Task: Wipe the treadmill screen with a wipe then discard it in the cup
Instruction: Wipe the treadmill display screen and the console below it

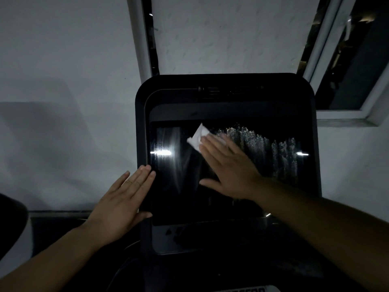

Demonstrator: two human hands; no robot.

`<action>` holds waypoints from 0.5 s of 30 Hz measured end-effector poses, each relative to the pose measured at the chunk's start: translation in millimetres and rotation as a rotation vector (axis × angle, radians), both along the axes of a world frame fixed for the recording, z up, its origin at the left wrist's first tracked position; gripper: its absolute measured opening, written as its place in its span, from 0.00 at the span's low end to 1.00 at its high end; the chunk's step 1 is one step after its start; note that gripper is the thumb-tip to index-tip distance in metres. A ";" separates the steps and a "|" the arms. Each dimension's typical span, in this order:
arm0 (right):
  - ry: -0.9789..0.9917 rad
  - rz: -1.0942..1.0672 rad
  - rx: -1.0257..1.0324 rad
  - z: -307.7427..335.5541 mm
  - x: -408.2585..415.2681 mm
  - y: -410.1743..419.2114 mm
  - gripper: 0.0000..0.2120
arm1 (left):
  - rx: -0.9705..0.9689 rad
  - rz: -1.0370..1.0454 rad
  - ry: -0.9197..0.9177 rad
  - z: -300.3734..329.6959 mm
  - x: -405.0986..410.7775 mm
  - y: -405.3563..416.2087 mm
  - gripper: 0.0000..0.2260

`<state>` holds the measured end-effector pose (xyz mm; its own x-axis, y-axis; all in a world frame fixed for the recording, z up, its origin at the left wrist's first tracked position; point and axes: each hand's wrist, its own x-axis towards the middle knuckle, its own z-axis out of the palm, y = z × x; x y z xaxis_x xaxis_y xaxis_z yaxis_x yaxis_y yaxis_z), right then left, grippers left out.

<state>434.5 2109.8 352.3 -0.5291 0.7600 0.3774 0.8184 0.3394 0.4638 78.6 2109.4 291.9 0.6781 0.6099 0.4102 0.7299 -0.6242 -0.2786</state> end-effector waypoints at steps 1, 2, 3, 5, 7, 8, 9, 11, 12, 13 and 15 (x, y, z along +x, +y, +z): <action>0.013 0.035 -0.021 -15.0 -3.7 -12.5 0.45 | -0.003 0.003 0.002 -0.2 0.3 -0.3 0.43; 0.012 0.064 -0.048 -33.1 -7.8 -26.5 0.45 | -0.006 0.005 0.005 -0.2 0.2 -0.3 0.43; -0.001 0.084 -0.077 -52.2 -12.1 -41.5 0.45 | -0.010 0.005 0.007 -0.6 0.1 0.0 0.43; -0.037 0.142 -0.118 -83.1 -17.8 -65.9 0.45 | -0.018 0.007 0.008 -1.1 0.0 0.1 0.43; -0.062 0.190 -0.113 -94.6 -15.7 -73.1 0.43 | -0.023 0.012 0.014 -0.9 0.2 -0.1 0.43; -0.051 0.174 -0.091 -93.4 -12.5 -71.8 0.42 | -0.028 0.014 0.011 -0.6 0.1 -0.5 0.43; -0.018 0.129 -0.055 -89.8 -10.1 -69.1 0.41 | -0.029 0.014 0.008 -0.3 0.0 -0.7 0.43; 0.077 -0.008 -0.006 -83.9 -13.6 -64.7 0.40 | -0.023 0.015 0.007 0.3 0.5 -1.2 0.42; 0.135 -0.059 -0.003 -85.4 -22.7 -64.6 0.40 | -0.020 0.015 0.006 0.4 0.8 -1.1 0.43; 0.187 -0.078 -0.004 -90.4 -37.6 -67.2 0.40 | -0.020 0.014 0.004 0.0 0.7 -1.0 0.43; 0.255 -0.034 -0.024 -108.2 -79.0 -76.0 0.40 | -0.020 0.008 -0.002 -0.1 0.4 -0.2 0.43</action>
